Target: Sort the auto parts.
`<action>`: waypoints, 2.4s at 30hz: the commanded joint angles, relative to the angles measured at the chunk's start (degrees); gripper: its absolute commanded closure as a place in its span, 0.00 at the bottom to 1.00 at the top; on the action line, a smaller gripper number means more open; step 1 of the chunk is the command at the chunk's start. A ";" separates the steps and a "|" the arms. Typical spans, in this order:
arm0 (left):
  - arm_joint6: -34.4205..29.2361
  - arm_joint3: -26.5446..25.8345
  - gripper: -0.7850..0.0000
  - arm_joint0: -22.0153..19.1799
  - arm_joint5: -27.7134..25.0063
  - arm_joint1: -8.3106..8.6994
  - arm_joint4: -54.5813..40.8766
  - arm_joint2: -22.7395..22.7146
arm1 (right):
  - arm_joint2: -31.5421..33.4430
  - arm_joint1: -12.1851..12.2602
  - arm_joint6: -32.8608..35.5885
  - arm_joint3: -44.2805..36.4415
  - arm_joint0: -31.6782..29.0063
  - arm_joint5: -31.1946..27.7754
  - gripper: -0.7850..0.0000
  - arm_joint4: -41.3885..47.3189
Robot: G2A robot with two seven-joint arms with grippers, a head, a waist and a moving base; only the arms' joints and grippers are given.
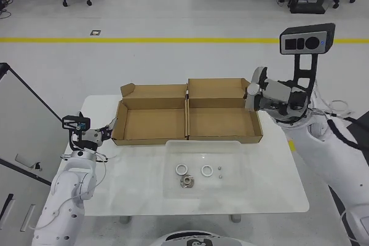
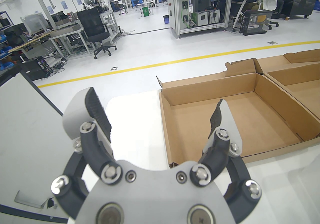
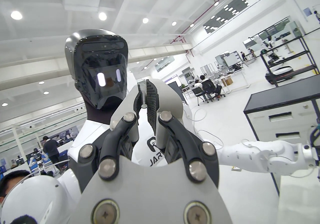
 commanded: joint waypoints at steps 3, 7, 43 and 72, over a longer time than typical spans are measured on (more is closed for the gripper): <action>0.00 0.00 0.00 0.00 0.00 0.00 0.00 0.00 | -0.18 -0.78 2.40 -0.79 -1.35 0.29 1.00 7.61; 0.00 0.00 0.00 0.00 0.00 0.00 0.00 0.00 | 0.22 -1.54 5.65 -0.55 -2.34 0.85 1.00 13.19; 0.00 0.00 0.00 0.00 0.00 0.00 0.00 0.00 | 7.72 -5.12 5.03 -0.83 -8.05 5.89 1.00 5.82; 0.00 0.00 0.00 0.00 0.00 0.00 0.00 0.00 | 8.42 -5.74 7.24 -0.25 -8.40 7.30 1.00 8.52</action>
